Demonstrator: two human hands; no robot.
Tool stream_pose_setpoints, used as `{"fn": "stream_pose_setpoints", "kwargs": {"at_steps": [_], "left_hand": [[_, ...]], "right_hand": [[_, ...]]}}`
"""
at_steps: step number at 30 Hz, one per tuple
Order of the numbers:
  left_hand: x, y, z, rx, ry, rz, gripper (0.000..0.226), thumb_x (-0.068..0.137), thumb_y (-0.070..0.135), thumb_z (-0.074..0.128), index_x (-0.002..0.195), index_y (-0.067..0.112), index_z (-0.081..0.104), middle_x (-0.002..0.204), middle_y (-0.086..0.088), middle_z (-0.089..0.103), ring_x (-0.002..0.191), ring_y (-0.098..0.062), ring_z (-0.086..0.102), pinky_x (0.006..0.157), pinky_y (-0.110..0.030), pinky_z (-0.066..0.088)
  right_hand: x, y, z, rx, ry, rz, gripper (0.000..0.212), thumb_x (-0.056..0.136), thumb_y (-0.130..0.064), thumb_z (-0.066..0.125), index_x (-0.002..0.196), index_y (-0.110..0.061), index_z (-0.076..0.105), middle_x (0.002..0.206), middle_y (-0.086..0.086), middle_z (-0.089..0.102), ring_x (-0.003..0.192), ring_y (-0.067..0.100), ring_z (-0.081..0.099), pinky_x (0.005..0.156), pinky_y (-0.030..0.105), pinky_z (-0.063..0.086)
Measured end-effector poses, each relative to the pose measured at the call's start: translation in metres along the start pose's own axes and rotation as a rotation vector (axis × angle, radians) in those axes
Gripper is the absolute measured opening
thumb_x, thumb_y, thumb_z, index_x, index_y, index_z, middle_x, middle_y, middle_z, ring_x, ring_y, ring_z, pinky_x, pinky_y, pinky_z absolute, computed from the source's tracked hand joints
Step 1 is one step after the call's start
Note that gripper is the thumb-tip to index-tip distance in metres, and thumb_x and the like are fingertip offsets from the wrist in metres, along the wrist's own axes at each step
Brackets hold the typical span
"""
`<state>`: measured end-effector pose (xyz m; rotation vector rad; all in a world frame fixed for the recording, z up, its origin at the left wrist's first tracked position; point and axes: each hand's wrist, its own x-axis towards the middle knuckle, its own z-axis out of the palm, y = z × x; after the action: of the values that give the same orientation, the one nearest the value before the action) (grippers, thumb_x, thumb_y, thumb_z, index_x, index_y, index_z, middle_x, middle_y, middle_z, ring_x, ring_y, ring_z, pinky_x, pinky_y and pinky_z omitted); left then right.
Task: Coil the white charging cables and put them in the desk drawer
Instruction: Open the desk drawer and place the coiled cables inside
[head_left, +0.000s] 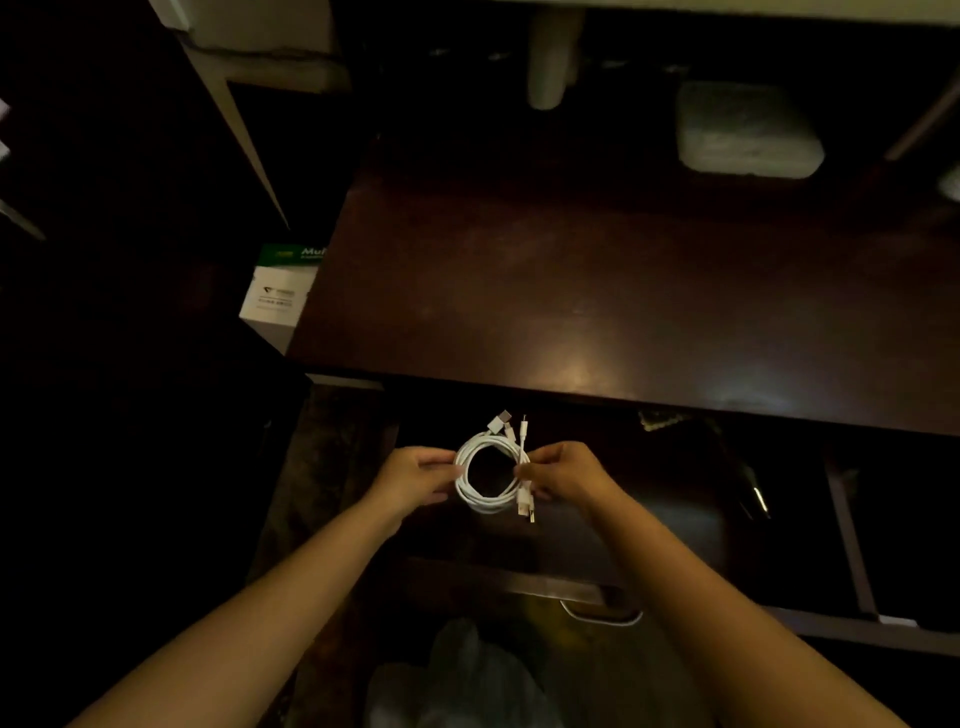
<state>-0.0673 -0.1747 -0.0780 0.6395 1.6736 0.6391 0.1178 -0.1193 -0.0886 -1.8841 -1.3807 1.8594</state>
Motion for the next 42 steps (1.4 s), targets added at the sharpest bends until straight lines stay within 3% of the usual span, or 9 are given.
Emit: {"fn": "stream_pose_setpoints", "kwargs": {"at_steps": [6,10,14,19,24,27,31,37,42], "left_hand": [[0.074,-0.043,0.016,0.117,-0.006,-0.086,0.033,0.083,0.005,0.065,0.113,-0.004,0.058,0.081,-0.004,0.062,0.071,-0.01,0.058,0.066,-0.021,0.048],[0.11,-0.062,0.03,0.227,-0.031,-0.128,0.034,0.083,0.003,0.064,0.115,-0.006,0.056,0.092,-0.014,0.061,0.064,-0.011,0.056,0.064,-0.022,0.048],[0.133,-0.067,0.03,0.26,-0.063,-0.161,0.041,0.082,0.006,0.065,0.12,-0.004,0.053,0.108,-0.019,0.061,0.065,-0.01,0.055,0.064,-0.021,0.048],[0.144,-0.074,0.03,0.281,-0.084,-0.185,0.042,0.083,0.007,0.065,0.121,-0.003,0.052,0.101,-0.014,0.058,0.065,-0.008,0.054,0.06,-0.017,0.046],[0.148,-0.077,0.029,0.341,-0.085,-0.128,0.04,0.081,0.005,0.067,0.117,-0.006,0.054,0.096,-0.013,0.058,0.066,-0.008,0.054,0.055,-0.014,0.048],[0.147,-0.076,0.03,0.376,-0.085,-0.109,0.041,0.081,0.005,0.067,0.118,-0.005,0.054,0.103,-0.016,0.057,0.069,-0.01,0.055,0.057,-0.016,0.048],[0.148,-0.078,0.031,0.425,-0.073,-0.064,0.041,0.08,0.005,0.067,0.118,-0.006,0.054,0.114,-0.024,0.06,0.087,-0.023,0.058,0.049,-0.012,0.048],[0.15,-0.079,0.027,0.603,-0.068,0.024,0.034,0.077,0.016,0.072,0.105,-0.001,0.063,0.106,-0.022,0.067,0.09,-0.03,0.065,0.08,-0.037,0.054],[0.129,-0.057,0.027,0.848,-0.043,0.129,0.025,0.084,0.02,0.063,0.102,0.002,0.066,0.107,-0.017,0.067,0.099,-0.028,0.061,0.078,-0.028,0.044]], "right_hand": [[0.073,0.045,0.013,-0.06,-0.009,0.077,0.019,0.079,-0.007,0.069,0.094,0.004,0.067,0.035,-0.007,0.055,0.03,-0.001,0.048,0.04,0.011,0.041],[0.108,0.069,0.016,-0.059,0.007,0.121,0.02,0.078,-0.005,0.071,0.064,-0.01,0.056,0.051,0.001,0.056,0.031,0.001,0.048,0.044,0.017,0.043],[0.118,0.076,0.015,0.053,-0.001,0.163,0.021,0.079,-0.001,0.069,0.073,-0.011,0.052,0.062,0.007,0.055,0.045,0.01,0.052,0.049,0.02,0.044],[0.123,0.079,0.013,0.073,-0.026,0.186,0.024,0.077,0.0,0.07,0.073,-0.01,0.049,0.064,0.009,0.057,0.033,0.003,0.054,0.041,0.018,0.044],[0.128,0.083,0.017,-0.007,0.047,0.183,0.021,0.074,-0.006,0.075,0.071,-0.008,0.054,0.062,0.007,0.058,0.033,0.003,0.052,0.05,0.026,0.045],[0.129,0.083,0.019,-0.03,0.102,0.192,0.038,0.068,-0.007,0.08,0.101,0.003,0.061,0.076,0.011,0.064,0.054,0.015,0.06,0.058,0.031,0.053],[0.125,0.076,0.021,-0.142,0.125,0.193,0.063,0.071,-0.013,0.079,0.126,-0.001,0.051,0.128,0.015,0.057,0.115,0.029,0.057,0.097,0.035,0.047],[0.117,0.068,0.021,-0.339,0.119,0.168,0.066,0.078,-0.021,0.073,0.134,-0.003,0.042,0.138,0.015,0.049,0.125,0.028,0.049,0.095,0.029,0.042],[0.099,0.056,0.02,-0.512,0.09,0.131,0.055,0.084,-0.03,0.066,0.129,-0.003,0.048,0.132,0.017,0.054,0.12,0.03,0.052,0.093,0.032,0.044]]}}
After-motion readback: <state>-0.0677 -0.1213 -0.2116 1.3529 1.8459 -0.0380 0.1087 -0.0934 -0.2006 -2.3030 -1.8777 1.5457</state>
